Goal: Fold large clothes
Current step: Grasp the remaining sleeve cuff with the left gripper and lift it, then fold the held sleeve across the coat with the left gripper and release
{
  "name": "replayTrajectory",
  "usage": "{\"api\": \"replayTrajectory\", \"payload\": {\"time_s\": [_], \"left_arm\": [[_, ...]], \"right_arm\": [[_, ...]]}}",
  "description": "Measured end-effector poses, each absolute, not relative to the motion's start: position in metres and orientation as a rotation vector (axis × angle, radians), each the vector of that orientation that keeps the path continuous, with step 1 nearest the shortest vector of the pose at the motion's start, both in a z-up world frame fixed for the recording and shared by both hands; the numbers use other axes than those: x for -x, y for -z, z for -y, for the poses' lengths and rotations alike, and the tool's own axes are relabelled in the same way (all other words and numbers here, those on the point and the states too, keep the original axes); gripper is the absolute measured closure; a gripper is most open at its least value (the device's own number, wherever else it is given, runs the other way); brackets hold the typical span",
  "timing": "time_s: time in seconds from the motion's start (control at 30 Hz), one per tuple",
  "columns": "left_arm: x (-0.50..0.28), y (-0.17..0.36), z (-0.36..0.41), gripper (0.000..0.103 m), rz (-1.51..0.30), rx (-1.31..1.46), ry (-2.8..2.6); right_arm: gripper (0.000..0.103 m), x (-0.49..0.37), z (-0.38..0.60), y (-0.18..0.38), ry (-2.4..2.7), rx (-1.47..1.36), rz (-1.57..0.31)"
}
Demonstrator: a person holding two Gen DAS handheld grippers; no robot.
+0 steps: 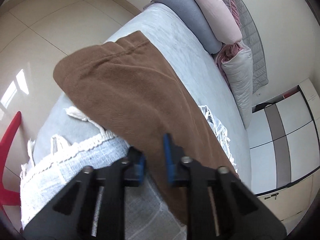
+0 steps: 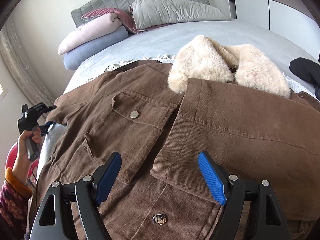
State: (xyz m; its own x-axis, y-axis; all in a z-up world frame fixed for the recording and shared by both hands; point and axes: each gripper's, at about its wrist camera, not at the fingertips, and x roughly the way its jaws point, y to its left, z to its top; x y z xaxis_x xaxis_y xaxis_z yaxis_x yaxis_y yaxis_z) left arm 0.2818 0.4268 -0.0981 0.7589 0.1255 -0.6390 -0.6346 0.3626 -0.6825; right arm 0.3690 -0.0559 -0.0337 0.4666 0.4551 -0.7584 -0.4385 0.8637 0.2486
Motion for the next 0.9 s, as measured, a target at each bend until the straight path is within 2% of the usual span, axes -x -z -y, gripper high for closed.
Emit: {"api": "replayTrajectory", "payload": {"time_s": [0.2, 0.47, 0.63, 0.9], "left_arm": [[-0.292, 0.013, -0.381, 0.095, -0.413, 0.754, -0.473], [-0.321, -0.084, -0.266, 0.095, -0.322, 0.437, -0.175], [-0.343, -0.094, -0.189, 0.095, -0.381, 0.319, 0.025], [-0.363, -0.050, -0.096, 0.095, -0.549, 0.143, 0.281]], "right_arm": [[0.023, -0.372, 0.064, 0.032, -0.549, -0.067, -0.936], [0.023, -0.375, 0.073, 0.031, -0.561, -0.142, -0.941], [0.022, -0.377, 0.080, 0.031, -0.559, -0.177, -0.943], [0.022, -0.383, 0.091, 0.032, -0.538, -0.224, -0.950]]}}
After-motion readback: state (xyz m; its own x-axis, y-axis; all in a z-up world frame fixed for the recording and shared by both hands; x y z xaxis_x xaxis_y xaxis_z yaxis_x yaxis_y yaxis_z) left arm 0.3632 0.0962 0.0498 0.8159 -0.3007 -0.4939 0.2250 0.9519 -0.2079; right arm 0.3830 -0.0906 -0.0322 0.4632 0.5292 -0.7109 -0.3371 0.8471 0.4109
